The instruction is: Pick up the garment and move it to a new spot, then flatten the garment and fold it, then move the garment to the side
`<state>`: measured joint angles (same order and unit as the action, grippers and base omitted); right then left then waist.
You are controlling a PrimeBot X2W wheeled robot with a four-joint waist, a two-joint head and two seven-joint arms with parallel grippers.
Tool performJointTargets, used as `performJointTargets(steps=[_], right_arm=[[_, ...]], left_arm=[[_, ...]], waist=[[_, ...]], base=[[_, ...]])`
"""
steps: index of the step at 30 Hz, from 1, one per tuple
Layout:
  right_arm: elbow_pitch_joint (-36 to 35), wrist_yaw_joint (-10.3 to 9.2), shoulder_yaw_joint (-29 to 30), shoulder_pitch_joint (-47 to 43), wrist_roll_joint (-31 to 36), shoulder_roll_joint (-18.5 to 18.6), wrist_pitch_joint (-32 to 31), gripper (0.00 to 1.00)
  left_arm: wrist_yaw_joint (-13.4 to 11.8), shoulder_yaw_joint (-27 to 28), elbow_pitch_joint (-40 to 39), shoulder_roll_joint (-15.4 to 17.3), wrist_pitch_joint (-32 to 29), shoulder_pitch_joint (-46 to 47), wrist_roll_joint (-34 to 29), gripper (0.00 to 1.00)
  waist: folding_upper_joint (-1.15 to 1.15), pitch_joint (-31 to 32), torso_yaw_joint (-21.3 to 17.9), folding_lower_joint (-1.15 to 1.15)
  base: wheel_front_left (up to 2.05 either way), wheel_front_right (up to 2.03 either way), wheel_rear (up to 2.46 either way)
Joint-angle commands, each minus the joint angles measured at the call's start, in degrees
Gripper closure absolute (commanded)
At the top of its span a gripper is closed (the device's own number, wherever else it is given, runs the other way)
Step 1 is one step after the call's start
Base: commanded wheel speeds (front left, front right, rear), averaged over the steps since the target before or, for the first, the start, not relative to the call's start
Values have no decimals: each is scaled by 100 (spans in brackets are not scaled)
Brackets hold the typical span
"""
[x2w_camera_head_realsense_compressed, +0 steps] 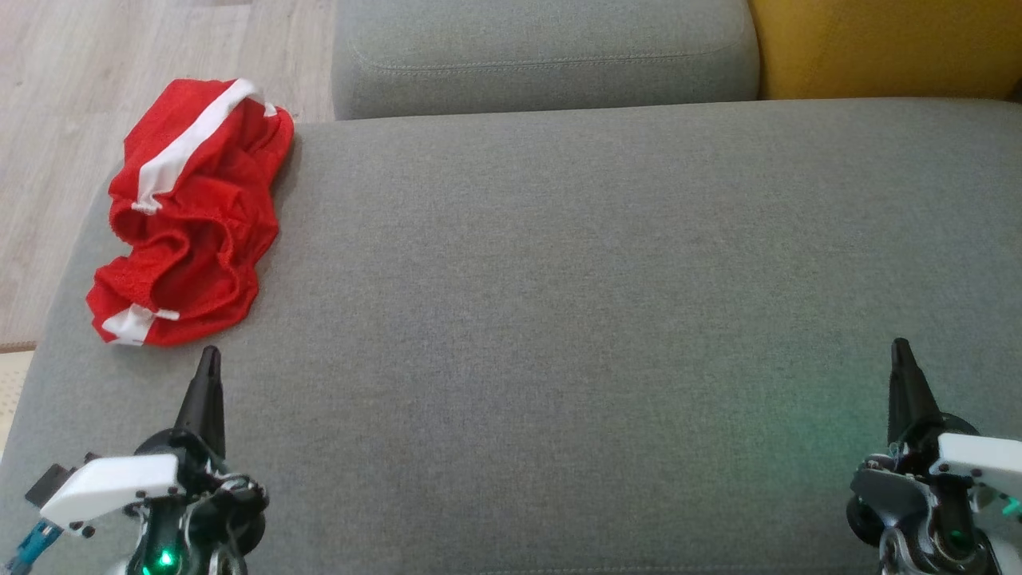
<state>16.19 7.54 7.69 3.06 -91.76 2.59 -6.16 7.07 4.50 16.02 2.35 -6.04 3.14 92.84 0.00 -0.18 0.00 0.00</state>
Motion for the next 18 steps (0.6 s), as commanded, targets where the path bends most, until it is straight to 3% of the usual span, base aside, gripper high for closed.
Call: performJointTargets(steps=[1,18], right_arm=[[-217,-5,-119,312,-43,29,-31,100],[-217,-5,-119,312,-43,29,-31,100]], left_arm=[[42,200,-200,53,-43,304,-65,100],[42,200,-200,53,-43,304,-65,100]], waist=[[0,0,0,0],[0,0,0,0]], base=[[0,0,0],[0,0,0]])
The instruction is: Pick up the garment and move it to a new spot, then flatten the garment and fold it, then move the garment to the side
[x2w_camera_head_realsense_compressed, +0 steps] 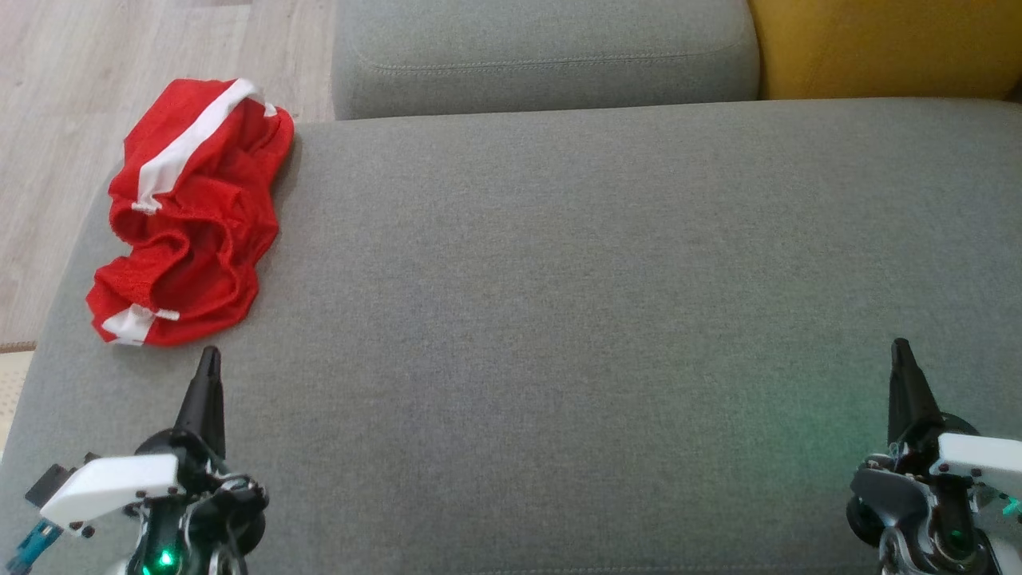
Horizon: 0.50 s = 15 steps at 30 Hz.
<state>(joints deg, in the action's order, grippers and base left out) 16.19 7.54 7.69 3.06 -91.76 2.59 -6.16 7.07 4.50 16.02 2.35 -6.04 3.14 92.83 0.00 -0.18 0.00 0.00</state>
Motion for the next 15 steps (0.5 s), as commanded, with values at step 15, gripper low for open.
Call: performJointTargets(steps=[15], right_arm=[[-217,-5,-119,312,-43,29,-31,100]], left_arm=[[42,200,-200,53,-43,304,-64,100]], waist=[[0,0,0,0]], base=[[0,0,0]])
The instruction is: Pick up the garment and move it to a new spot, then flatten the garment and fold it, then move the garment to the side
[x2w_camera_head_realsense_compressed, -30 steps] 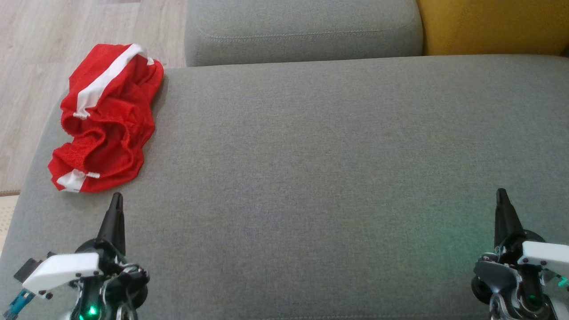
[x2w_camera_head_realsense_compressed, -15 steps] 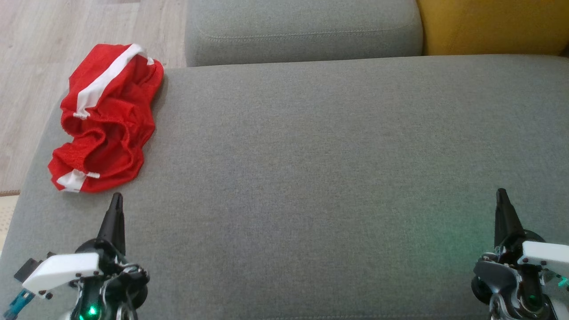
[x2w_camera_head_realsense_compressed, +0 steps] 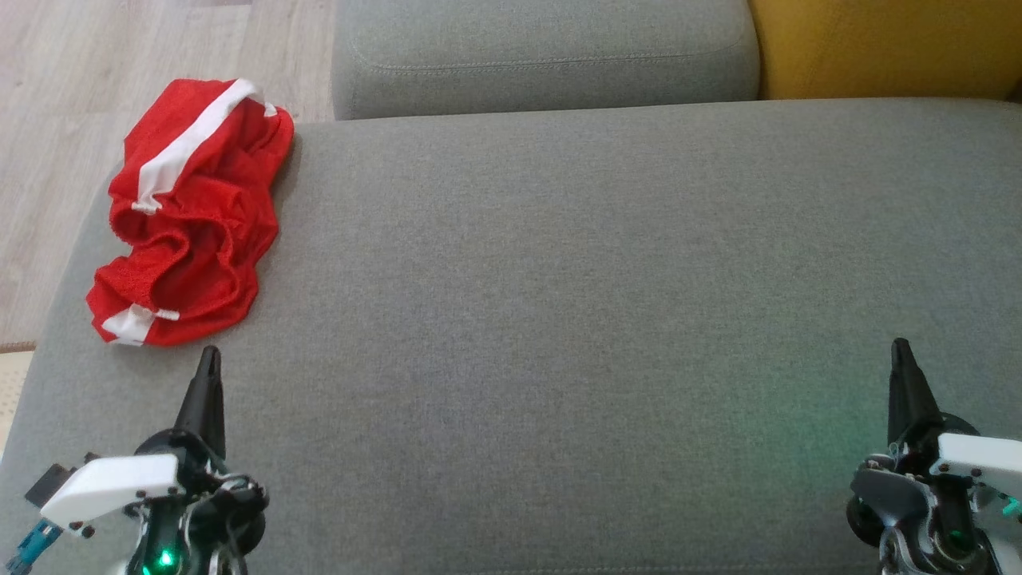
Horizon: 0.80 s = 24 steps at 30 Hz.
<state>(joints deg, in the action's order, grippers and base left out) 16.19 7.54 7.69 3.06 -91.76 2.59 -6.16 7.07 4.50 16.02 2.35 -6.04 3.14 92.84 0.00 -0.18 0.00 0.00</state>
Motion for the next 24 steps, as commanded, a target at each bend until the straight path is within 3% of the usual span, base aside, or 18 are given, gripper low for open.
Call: performJointTargets(steps=[1,24], right_arm=[[-217,-5,-119,312,-43,29,-31,100],[-217,-5,-119,312,-43,29,-31,100]], left_arm=[[42,200,-200,53,-43,304,-65,100],[42,200,-200,53,-43,304,-65,100]], waist=[[0,0,0,0],[0,0,0,0]], base=[[0,0,0],[0,0,0]])
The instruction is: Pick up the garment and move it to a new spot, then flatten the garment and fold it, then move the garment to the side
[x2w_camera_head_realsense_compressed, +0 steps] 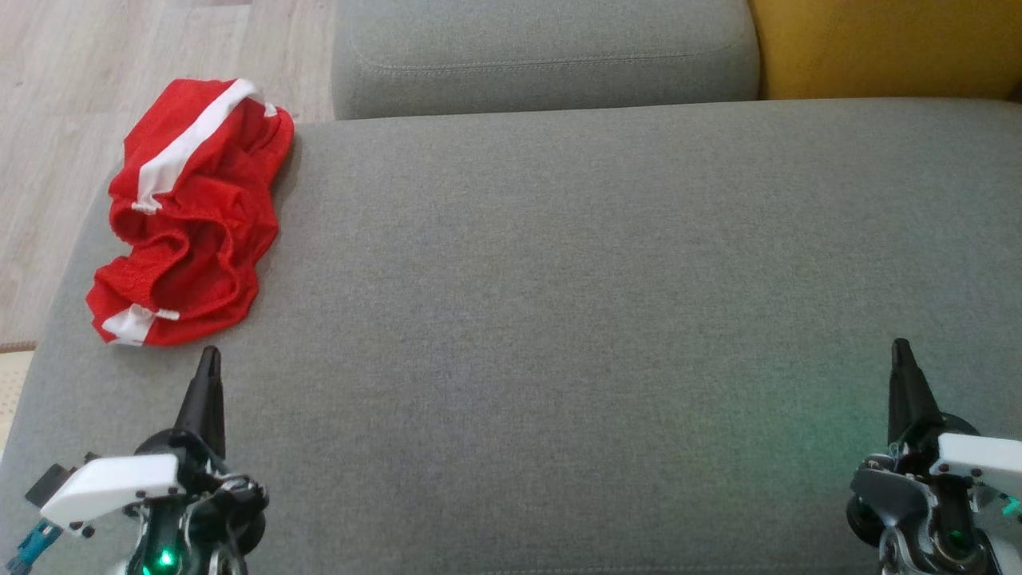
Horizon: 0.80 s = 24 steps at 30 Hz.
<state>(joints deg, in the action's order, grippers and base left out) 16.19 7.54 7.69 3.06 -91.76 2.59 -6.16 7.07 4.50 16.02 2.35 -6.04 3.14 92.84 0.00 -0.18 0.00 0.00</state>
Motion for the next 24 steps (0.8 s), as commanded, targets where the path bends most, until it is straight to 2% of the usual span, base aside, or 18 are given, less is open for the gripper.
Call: performJointTargets(steps=[1,15,16,21,24], right_arm=[[-217,-5,-119,312,-43,29,-31,100],[-217,-5,-119,312,-43,29,-31,100],[0,0,0,0,0,0,0,0],[428,0,-14,-226,2,-23,2,0],[395,0,-67,-235,24,-22,53,0]], left_arm=[[42,200,-200,53,-43,304,-65,100],[42,200,-200,53,-43,304,-65,100],[0,0,0,0,0,0,0,0],[-11,-17,419,-83,10,-283,3,0],[-17,-49,367,-80,60,-302,-26,0]], waist=[[0,0,0,0],[0,0,0,0],[0,0,0,0],[0,0,0,0],[0,7,-2,0]], base=[[0,0,0],[0,0,0],[0,0,0],[0,0,0],[0,0,0]])
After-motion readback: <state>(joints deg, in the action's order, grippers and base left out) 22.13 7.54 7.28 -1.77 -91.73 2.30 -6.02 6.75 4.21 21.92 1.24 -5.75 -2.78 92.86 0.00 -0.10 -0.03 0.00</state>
